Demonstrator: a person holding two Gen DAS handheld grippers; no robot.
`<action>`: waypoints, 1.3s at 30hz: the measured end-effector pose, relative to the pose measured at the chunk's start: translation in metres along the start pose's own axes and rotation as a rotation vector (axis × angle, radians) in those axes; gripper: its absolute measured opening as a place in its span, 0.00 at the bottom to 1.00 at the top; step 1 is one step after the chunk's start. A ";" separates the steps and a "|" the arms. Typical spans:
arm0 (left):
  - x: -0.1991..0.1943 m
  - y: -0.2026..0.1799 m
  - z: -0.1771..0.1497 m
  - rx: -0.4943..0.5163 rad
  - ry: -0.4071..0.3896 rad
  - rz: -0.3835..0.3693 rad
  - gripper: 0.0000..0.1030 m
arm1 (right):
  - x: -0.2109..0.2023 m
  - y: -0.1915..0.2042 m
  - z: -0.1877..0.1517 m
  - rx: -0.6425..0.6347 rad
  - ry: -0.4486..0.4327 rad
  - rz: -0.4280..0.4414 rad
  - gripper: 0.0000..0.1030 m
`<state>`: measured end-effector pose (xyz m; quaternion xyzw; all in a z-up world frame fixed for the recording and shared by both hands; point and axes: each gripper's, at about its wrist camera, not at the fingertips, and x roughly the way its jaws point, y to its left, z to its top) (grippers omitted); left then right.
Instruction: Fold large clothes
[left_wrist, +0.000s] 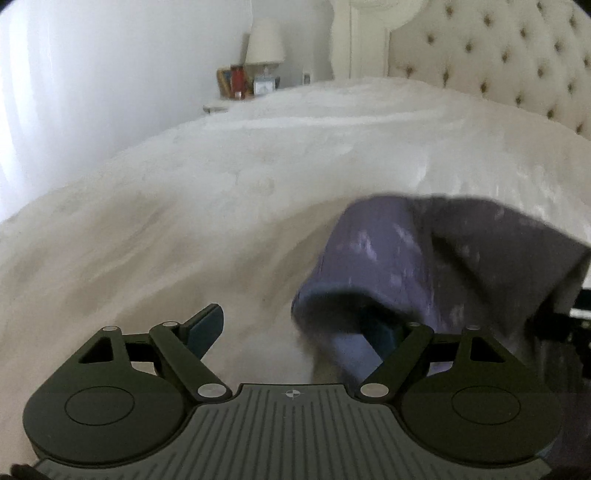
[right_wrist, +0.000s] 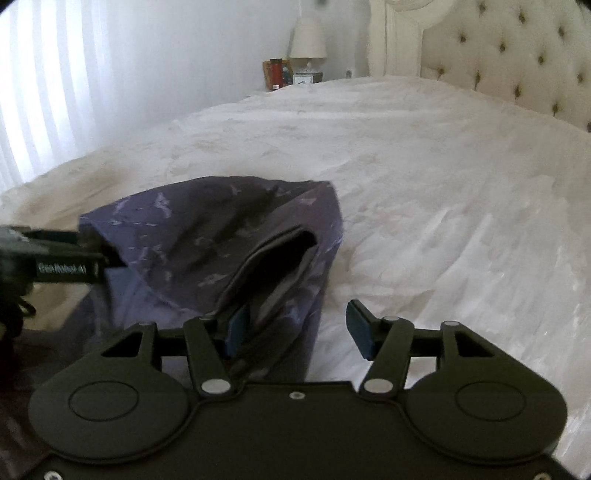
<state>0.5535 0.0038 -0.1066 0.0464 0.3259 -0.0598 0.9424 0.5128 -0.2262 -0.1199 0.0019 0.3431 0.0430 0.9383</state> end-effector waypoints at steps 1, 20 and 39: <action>-0.003 0.001 0.002 -0.009 -0.028 -0.009 0.72 | 0.001 -0.001 0.001 0.000 -0.003 -0.004 0.61; -0.022 0.051 -0.052 -0.028 0.059 -0.035 0.38 | 0.036 -0.066 -0.017 0.209 0.101 0.077 0.39; -0.079 0.037 -0.023 -0.114 -0.116 -0.154 0.61 | -0.029 -0.026 0.018 0.011 -0.089 0.241 0.25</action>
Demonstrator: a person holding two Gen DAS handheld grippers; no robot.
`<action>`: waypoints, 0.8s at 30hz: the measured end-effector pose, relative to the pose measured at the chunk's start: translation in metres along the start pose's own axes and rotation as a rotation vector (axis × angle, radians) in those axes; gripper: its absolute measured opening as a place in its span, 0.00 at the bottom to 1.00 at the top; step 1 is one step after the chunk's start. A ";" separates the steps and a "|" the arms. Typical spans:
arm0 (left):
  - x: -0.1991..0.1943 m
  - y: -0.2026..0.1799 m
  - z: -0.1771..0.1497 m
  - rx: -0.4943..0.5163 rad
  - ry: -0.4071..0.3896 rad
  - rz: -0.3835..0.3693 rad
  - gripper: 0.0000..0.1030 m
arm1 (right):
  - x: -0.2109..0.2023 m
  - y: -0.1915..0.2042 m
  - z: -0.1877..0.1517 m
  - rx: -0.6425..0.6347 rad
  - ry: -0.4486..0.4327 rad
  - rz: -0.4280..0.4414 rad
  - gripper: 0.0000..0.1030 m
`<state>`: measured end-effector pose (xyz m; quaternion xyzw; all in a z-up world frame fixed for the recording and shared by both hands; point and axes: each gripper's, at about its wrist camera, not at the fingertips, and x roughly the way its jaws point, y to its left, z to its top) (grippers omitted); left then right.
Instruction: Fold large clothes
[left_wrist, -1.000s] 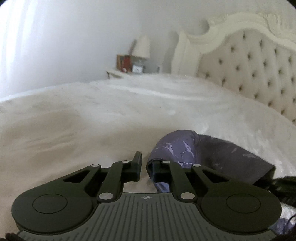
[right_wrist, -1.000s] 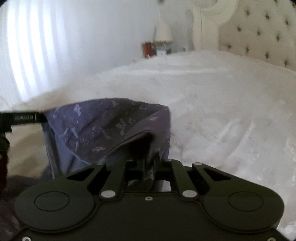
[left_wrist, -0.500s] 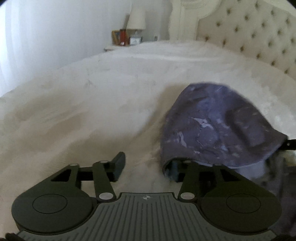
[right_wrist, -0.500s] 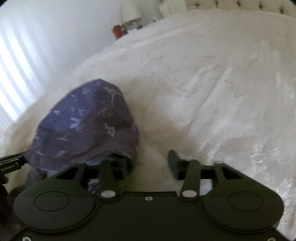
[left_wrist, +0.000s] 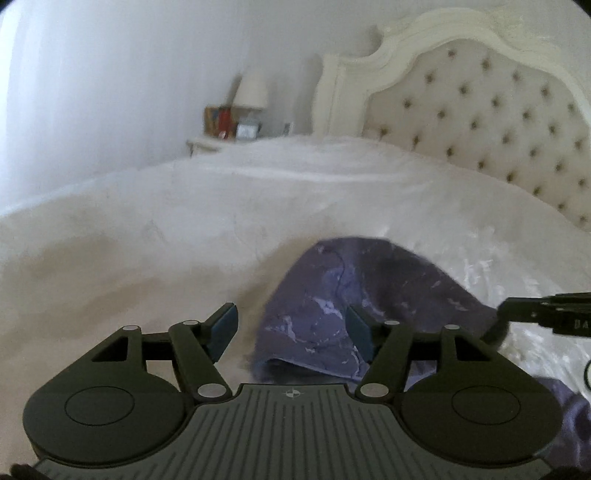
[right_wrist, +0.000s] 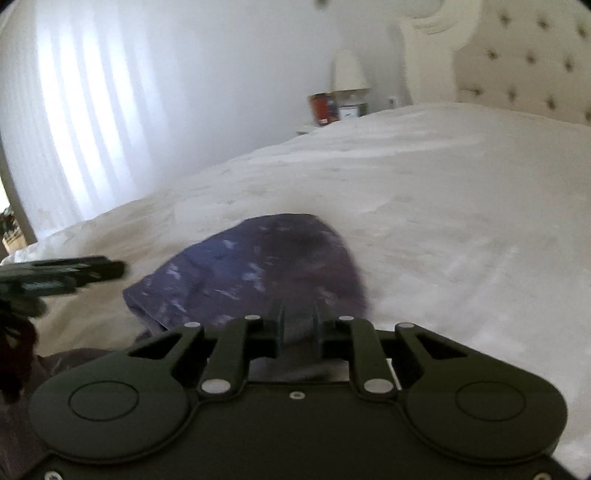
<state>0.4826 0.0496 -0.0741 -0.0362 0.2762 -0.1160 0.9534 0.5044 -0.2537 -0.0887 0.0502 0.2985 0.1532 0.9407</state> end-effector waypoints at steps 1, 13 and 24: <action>0.011 0.001 -0.004 -0.034 0.023 0.011 0.61 | 0.011 0.006 0.001 -0.008 0.013 0.000 0.25; 0.051 0.035 -0.057 -0.184 0.092 0.009 0.69 | 0.061 -0.041 -0.035 0.204 0.151 -0.110 0.15; 0.050 0.031 -0.060 -0.159 0.083 0.022 0.69 | 0.046 -0.022 0.027 0.088 -0.004 -0.123 0.75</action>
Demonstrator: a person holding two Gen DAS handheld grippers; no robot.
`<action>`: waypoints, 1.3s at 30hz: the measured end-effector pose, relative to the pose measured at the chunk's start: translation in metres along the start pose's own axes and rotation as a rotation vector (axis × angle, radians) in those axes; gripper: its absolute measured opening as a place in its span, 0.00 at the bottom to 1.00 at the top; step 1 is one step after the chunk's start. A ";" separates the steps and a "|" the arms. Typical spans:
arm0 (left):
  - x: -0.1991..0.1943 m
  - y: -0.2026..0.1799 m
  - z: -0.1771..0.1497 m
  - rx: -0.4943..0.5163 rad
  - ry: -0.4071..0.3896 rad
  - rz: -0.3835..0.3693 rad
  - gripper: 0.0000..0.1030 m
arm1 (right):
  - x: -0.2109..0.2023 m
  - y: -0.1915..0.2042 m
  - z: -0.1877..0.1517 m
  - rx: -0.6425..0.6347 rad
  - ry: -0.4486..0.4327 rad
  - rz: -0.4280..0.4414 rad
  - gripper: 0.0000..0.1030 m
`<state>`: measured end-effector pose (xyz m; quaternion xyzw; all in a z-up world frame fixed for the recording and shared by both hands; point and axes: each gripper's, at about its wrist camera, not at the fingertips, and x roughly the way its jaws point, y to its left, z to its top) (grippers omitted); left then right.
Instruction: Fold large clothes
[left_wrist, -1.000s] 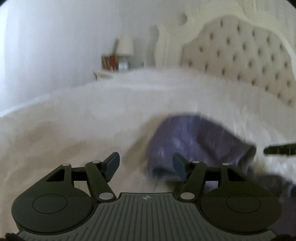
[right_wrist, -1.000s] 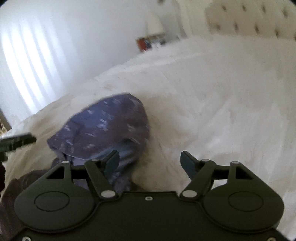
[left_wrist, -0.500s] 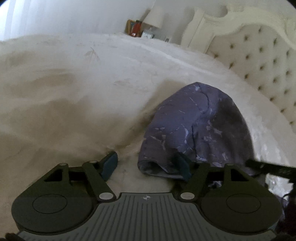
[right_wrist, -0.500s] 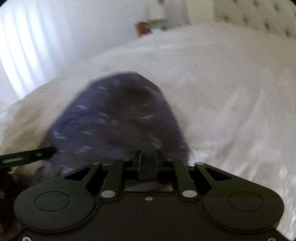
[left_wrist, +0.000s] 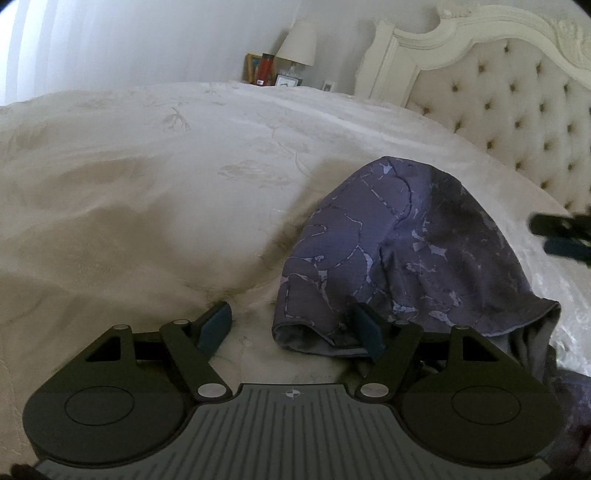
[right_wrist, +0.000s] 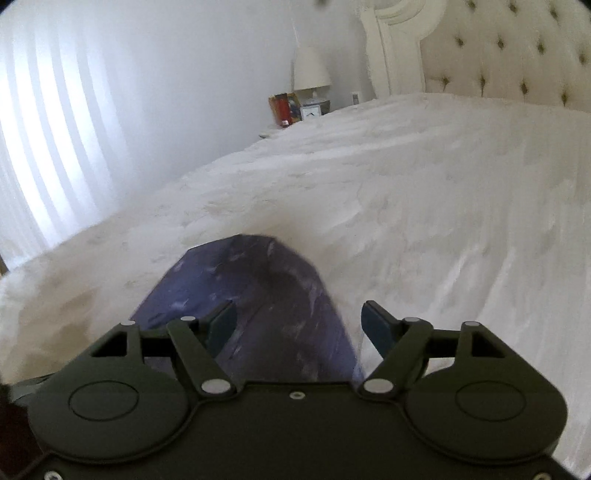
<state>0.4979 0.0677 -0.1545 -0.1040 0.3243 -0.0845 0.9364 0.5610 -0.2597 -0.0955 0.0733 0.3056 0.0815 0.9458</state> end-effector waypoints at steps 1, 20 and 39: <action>0.001 0.000 0.000 0.001 0.000 0.000 0.69 | 0.008 0.002 0.004 -0.011 0.008 -0.019 0.75; 0.004 -0.008 0.010 0.041 0.045 0.018 0.71 | 0.005 0.037 0.014 -0.216 -0.049 -0.042 0.06; -0.159 0.053 0.019 -0.358 0.149 -0.369 1.00 | -0.191 0.110 -0.120 -0.652 -0.235 0.176 0.06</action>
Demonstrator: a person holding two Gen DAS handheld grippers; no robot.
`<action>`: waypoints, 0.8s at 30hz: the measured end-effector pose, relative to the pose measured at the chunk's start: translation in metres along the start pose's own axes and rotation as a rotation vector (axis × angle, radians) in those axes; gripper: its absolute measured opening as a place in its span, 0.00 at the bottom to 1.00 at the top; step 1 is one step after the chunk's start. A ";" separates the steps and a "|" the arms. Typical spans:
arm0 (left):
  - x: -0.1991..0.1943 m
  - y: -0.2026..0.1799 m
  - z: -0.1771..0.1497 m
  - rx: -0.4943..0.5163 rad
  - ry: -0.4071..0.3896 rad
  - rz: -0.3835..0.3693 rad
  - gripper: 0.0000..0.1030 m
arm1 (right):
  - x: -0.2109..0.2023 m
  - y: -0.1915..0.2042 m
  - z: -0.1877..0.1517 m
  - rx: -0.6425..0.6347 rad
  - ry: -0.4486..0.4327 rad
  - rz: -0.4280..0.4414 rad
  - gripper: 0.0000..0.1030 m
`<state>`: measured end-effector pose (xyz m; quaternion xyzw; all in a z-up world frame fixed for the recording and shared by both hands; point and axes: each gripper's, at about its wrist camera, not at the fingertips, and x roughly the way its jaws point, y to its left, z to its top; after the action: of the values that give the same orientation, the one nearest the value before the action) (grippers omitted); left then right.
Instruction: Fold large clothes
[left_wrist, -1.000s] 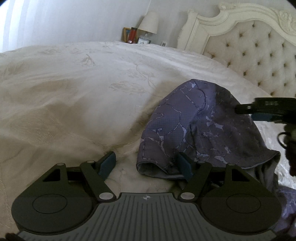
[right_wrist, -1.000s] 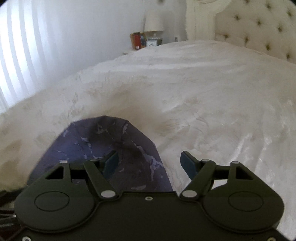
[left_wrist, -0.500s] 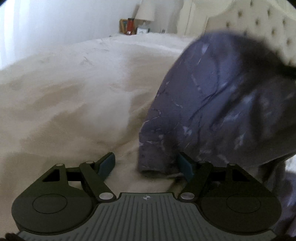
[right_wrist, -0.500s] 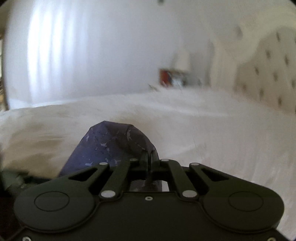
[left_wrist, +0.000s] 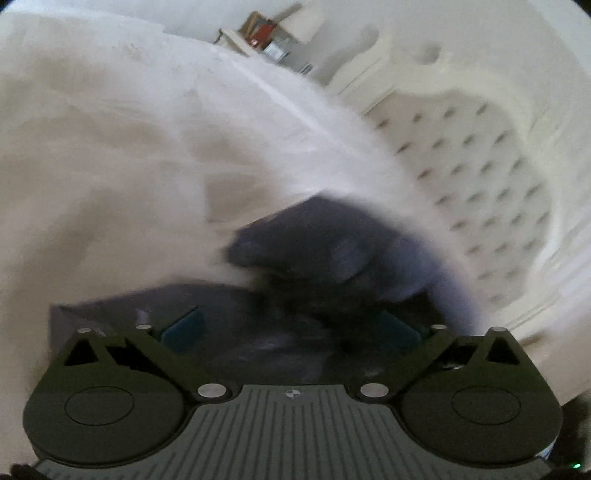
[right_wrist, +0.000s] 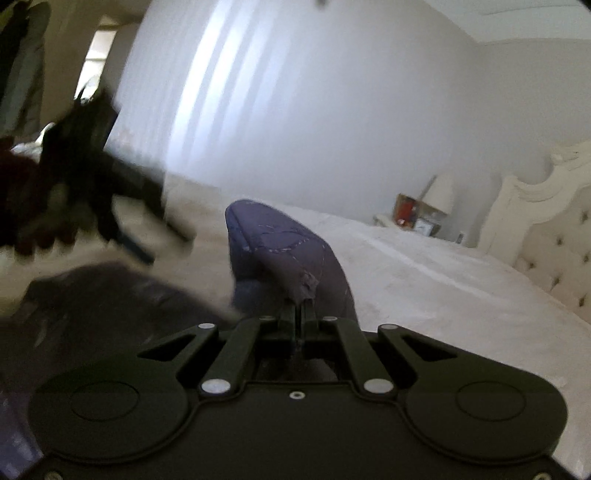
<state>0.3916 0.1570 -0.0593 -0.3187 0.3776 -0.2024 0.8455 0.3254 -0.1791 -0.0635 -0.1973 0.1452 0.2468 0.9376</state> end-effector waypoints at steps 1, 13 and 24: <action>-0.002 -0.003 -0.001 -0.018 -0.009 -0.022 1.00 | -0.001 0.005 -0.004 -0.003 0.009 0.006 0.06; 0.049 0.009 -0.028 -0.289 0.072 -0.145 0.71 | -0.014 0.039 -0.039 -0.014 0.102 0.039 0.08; 0.032 -0.013 -0.050 -0.273 0.070 -0.158 0.15 | -0.058 -0.036 -0.084 0.809 0.130 0.195 0.92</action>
<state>0.3719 0.1101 -0.0925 -0.4519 0.4047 -0.2263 0.7621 0.2807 -0.2691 -0.1053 0.1862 0.3074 0.2447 0.9005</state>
